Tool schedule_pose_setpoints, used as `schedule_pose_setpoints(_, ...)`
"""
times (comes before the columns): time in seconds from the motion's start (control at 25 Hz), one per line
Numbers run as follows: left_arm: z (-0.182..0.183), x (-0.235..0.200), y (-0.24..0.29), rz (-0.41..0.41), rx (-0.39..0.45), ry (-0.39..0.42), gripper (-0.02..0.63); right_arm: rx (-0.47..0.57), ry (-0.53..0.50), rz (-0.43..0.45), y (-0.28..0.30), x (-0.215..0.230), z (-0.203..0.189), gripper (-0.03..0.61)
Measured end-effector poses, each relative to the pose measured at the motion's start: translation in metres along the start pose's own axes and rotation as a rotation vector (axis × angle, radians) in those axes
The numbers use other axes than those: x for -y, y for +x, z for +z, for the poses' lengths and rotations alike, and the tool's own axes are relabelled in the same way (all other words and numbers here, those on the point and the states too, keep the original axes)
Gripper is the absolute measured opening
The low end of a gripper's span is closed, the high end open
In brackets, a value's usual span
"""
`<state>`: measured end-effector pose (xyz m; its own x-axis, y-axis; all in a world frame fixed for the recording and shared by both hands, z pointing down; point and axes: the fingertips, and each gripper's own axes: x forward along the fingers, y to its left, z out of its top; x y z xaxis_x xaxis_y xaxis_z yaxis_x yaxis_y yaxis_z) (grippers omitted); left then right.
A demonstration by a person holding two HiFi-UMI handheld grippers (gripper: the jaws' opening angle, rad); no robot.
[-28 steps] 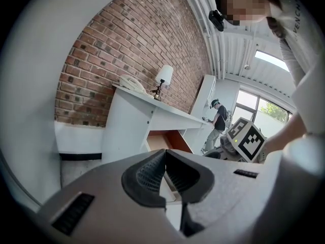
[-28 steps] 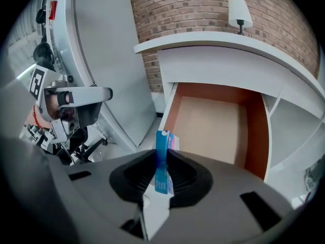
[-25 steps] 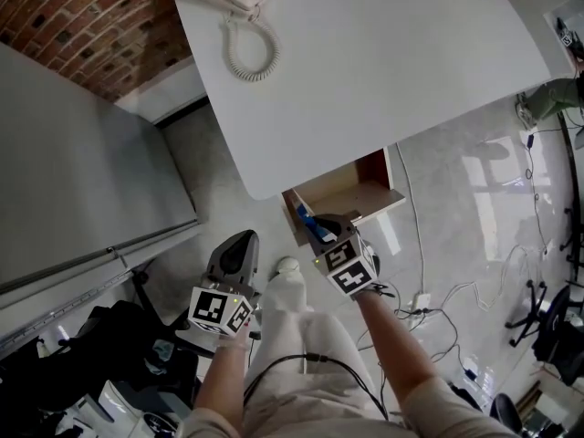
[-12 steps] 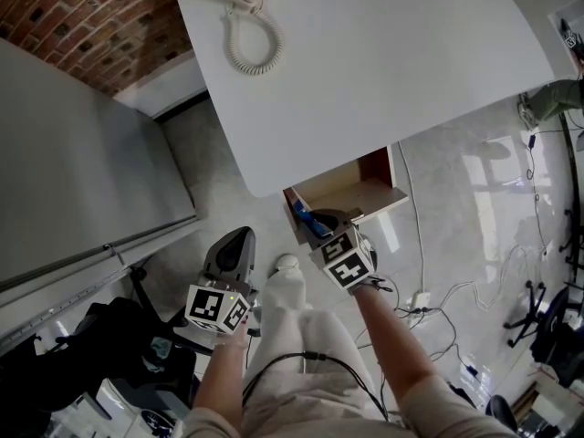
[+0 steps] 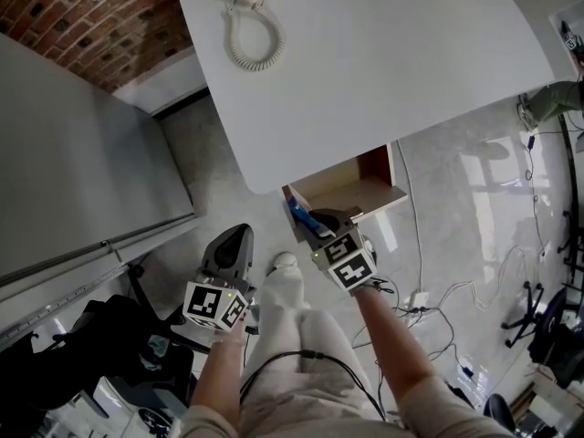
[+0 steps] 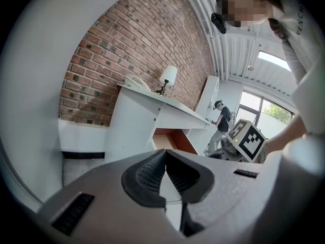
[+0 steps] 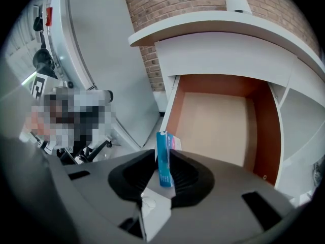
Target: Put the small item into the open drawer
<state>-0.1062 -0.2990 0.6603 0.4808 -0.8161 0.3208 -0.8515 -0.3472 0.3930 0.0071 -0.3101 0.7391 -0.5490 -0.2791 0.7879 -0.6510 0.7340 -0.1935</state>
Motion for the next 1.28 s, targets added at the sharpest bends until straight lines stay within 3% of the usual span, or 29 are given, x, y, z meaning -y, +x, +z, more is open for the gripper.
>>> schedule_pose_setpoints(0.24, 0.000, 0.006, -0.003, -0.014, 0.007, 0.009, 0.006, 0.055, 0.038, -0.020, -0.014, 0.003, 0.003, 0.088)
schedule_pose_setpoints(0.36, 0.003, 0.010, -0.004, -0.021, 0.007, 0.015, 0.006, 0.102, 0.071, -0.029, -0.024, 0.003, 0.008, 0.051)
schedule_pose_setpoints(0.52, 0.012, 0.018, -0.004, -0.034, 0.018, 0.027, 0.006, 0.171, 0.042, -0.034, -0.043, 0.000, 0.020, 0.008)
schedule_pose_setpoints(0.8, 0.038, 0.038, -0.017, -0.052, 0.039, 0.081, 0.006, 0.291, 0.035, -0.046, -0.093, -0.014, 0.041, 0.006)
schedule_pose_setpoints(1.04, 0.063, 0.050, -0.044, -0.033, 0.089, 0.069, 0.006, 0.385, -0.025, -0.087, -0.135, -0.027, 0.054, 0.005)
schedule_pose_setpoints(1.28, 0.072, 0.067, -0.076, -0.024, 0.093, 0.092, 0.006, 0.446, -0.020, -0.111, -0.178, -0.043, 0.059, 0.005)
